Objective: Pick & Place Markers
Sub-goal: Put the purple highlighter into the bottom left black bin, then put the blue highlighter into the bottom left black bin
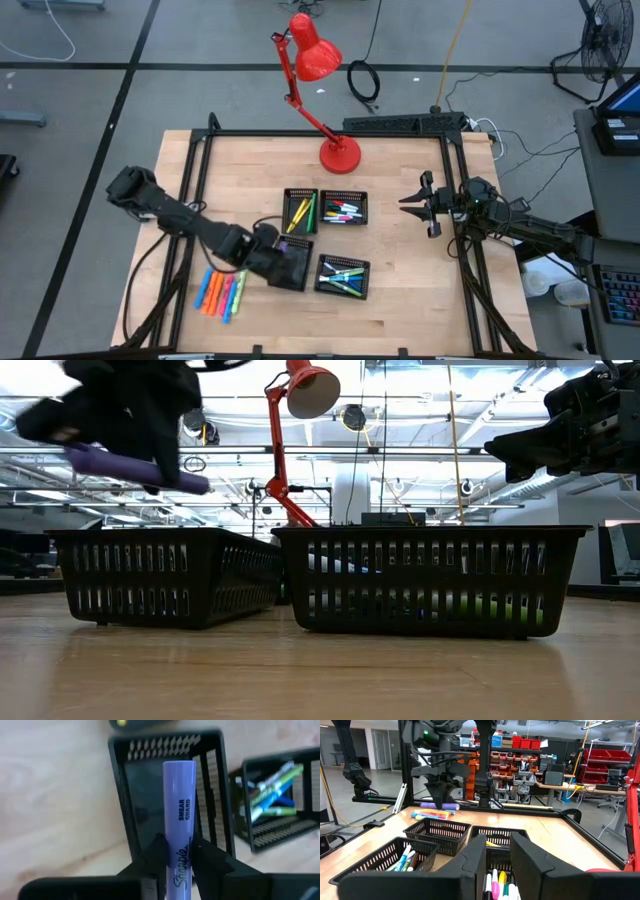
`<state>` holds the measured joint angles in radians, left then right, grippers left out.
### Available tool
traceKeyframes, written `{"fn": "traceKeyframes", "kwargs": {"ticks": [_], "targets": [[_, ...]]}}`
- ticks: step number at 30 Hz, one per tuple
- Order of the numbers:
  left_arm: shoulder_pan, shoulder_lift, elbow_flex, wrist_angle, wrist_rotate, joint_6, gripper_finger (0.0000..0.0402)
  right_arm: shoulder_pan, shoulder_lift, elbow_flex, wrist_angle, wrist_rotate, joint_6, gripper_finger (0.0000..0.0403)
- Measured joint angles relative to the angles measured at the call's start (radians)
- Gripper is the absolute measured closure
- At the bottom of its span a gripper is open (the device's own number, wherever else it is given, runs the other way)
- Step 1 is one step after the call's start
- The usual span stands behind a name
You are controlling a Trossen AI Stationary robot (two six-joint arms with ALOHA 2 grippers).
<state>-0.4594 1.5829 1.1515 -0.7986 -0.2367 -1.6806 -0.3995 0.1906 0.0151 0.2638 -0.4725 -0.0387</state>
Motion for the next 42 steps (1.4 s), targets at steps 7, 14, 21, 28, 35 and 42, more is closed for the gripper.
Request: {"fn": "traceKeyframes", "kwargs": {"ticks": [7,14,21,28,35,42], "targets": [[0.07,0.0,0.0,-0.005,0.001,0.091,0.03,0.0,0.0,0.0,0.0,0.0,0.0,0.0325],[0.077,0.0,0.0,-0.003,0.03,0.121,0.0312,0.0,0.0,0.0,0.0,0.0,0.0,0.0325],[0.025,-0.035,0.001,-0.023,0.166,0.085,0.0303,0.0,0.0,0.0,0.0,0.0,0.0,0.0325],[-0.106,-0.067,0.002,-0.183,0.138,-0.128,0.0307,0.0,0.0,0.0,0.0,0.0,0.0,0.0325],[-0.265,-0.064,0.001,-0.406,0.232,-0.482,0.0307,0.0,0.0,0.0,0.0,0.0,0.0,0.0325],[-0.392,-0.064,-0.061,-0.409,0.356,-0.683,0.0281,0.0,0.0,0.0,0.0,0.0,0.0,0.0325]]}}
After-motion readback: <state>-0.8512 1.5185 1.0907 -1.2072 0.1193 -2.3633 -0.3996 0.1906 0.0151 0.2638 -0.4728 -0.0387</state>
